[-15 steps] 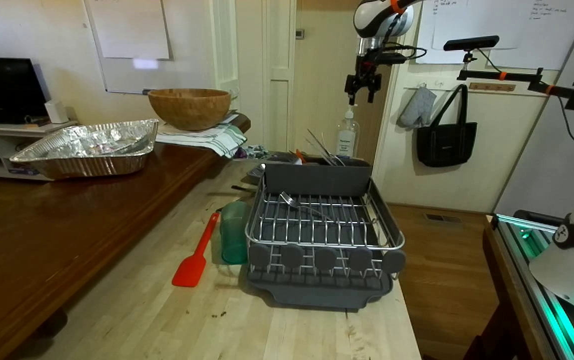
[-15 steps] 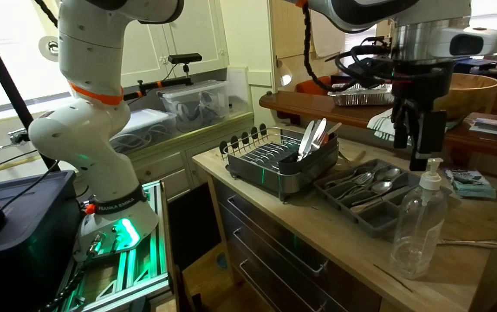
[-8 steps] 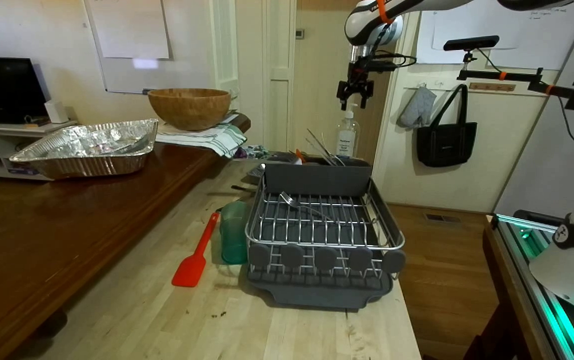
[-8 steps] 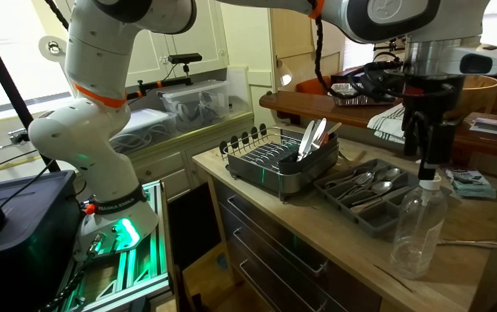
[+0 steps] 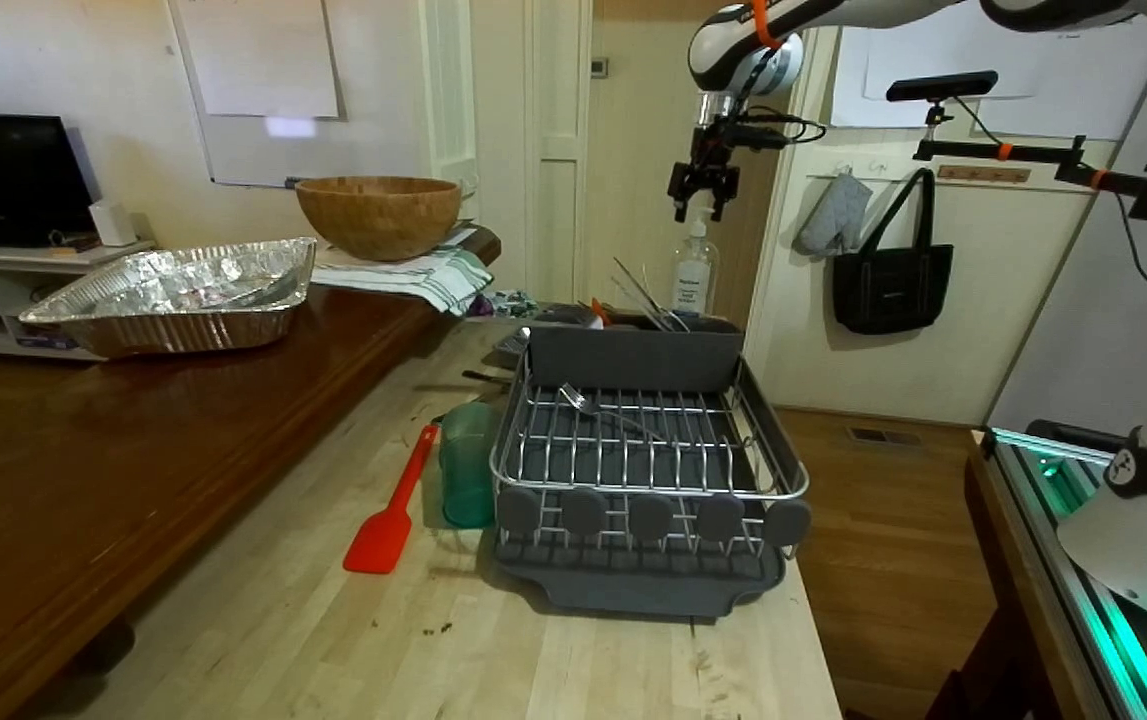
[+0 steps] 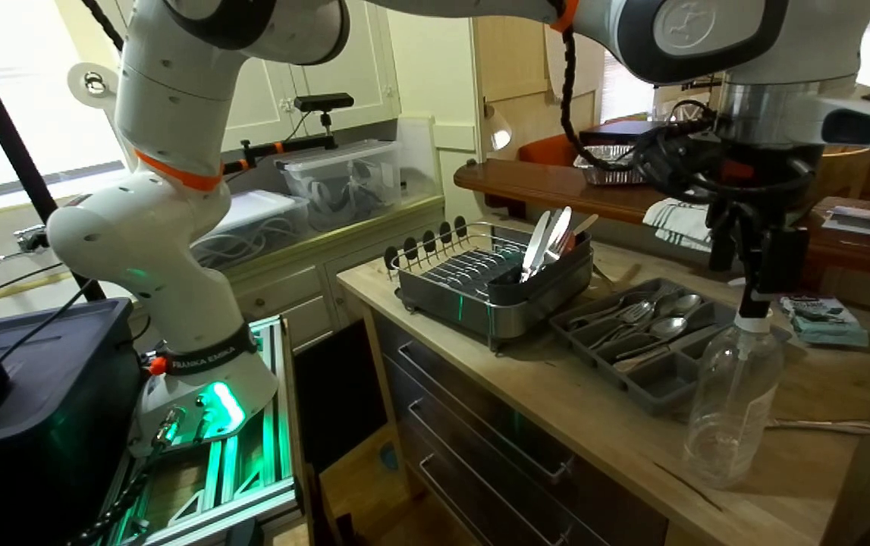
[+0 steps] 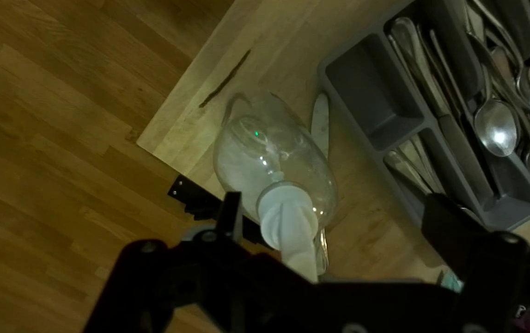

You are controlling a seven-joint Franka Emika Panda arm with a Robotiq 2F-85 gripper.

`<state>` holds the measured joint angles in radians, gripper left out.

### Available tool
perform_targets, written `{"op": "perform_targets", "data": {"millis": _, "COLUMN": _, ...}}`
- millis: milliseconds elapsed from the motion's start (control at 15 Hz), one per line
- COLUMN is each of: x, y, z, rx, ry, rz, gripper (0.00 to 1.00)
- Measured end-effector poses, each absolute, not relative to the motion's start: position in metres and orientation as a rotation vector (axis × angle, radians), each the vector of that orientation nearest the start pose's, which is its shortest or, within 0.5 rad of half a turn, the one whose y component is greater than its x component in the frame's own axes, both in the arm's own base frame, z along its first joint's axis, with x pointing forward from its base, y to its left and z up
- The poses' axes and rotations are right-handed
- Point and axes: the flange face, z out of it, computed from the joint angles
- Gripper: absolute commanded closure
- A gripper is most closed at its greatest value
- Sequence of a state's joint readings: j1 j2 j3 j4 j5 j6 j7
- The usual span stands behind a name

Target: Put the soap bottle in the drying rack

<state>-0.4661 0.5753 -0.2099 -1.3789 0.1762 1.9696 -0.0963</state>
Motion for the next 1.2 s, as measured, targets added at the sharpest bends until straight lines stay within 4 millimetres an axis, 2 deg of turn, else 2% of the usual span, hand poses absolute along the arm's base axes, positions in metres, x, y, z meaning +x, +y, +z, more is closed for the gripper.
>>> {"op": "perform_targets", "data": {"millis": 400, "x": 0.591, "y": -0.435, "z": 0.367, "rx": -2.944, "ry": 0.892, "rz": -0.051, "gripper": 0.0}}
{"op": "perform_targets", "data": {"millis": 467, "x": 0.594, "y": -0.436, "z": 0.365, "rx": -2.939, "ry": 0.891, "rz": -0.051, "gripper": 0.11}}
{"op": "perform_targets", "data": {"millis": 533, "x": 0.596, "y": -0.437, "z": 0.363, "rx": -2.934, "ry": 0.889, "rz": -0.05, "gripper": 0.25}}
{"op": "perform_targets", "data": {"millis": 733, "x": 0.603, "y": -0.437, "z": 0.361, "rx": -2.933, "ry": 0.879, "rz": -0.057, "gripper": 0.51}}
{"op": "perform_targets", "data": {"millis": 1067, "x": 0.61, "y": -0.44, "z": 0.365, "rx": -2.942, "ry": 0.873, "rz": -0.086, "gripper": 0.89}}
{"op": "perform_targets", "data": {"millis": 1133, "x": 0.611, "y": -0.441, "z": 0.366, "rx": -2.944, "ry": 0.874, "rz": -0.093, "gripper": 0.63}}
{"op": "perform_targets", "data": {"millis": 1200, "x": 0.611, "y": -0.442, "z": 0.368, "rx": -2.948, "ry": 0.875, "rz": -0.098, "gripper": 0.5}}
